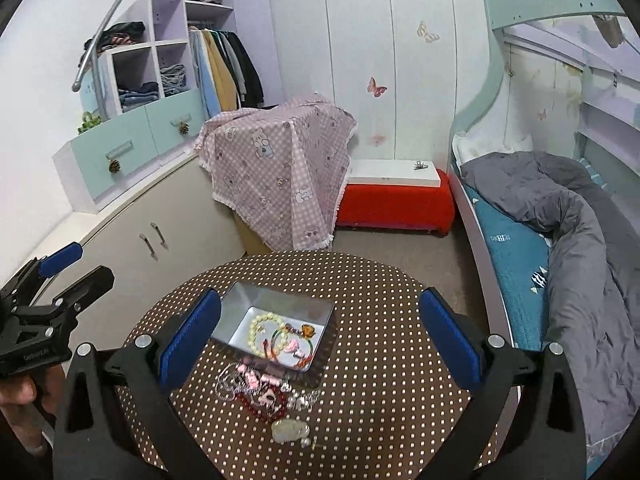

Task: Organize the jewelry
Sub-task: 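Withdraw both open tools back toward the jewelry pile, then grasp the silver chain with pink charms with left while right grasps the pearl earring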

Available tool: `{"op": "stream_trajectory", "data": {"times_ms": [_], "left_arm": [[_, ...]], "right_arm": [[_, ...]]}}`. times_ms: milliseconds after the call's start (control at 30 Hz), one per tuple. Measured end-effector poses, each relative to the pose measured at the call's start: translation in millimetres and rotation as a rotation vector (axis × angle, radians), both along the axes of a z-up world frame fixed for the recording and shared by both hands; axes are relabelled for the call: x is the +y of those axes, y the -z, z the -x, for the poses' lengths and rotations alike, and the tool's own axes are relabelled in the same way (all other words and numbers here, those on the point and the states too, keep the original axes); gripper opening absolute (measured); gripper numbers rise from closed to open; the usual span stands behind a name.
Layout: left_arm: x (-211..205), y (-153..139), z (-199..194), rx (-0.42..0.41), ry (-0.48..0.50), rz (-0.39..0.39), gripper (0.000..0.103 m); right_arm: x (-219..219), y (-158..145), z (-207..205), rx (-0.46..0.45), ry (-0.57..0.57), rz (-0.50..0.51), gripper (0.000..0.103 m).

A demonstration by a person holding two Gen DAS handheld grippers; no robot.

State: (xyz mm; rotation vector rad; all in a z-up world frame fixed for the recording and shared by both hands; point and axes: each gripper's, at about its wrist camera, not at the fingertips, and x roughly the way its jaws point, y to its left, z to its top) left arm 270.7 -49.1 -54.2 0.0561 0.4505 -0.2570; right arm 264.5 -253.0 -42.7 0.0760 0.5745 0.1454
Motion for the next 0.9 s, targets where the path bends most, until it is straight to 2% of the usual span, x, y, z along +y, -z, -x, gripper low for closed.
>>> {"op": "stream_trajectory", "data": {"times_ms": [300,633,733,800,900], "left_arm": [[16.6,27.8,29.6,0.011,-0.022,0.019,0.097],[19.5,82.2,42.3,0.108,-0.025,0.024,0.097],[16.9,98.0,43.3,0.145,-0.021,0.023,0.097],[14.4,105.2,43.7,0.160,-0.016,0.015,0.097],[11.7,113.8,44.3,0.179,-0.011,0.014,0.097]], "right_arm": [[-0.6,38.6,44.1,0.017,-0.021,0.012,0.095],[9.4,120.8,51.2,0.162,-0.075,0.059,0.093],[16.9,142.0,41.8,0.212,-0.096,0.100,0.080],[20.3,153.2,35.8,0.242,-0.116,0.097,0.065],[24.4,167.7,25.9,0.273,-0.130,0.114,0.053]]}}
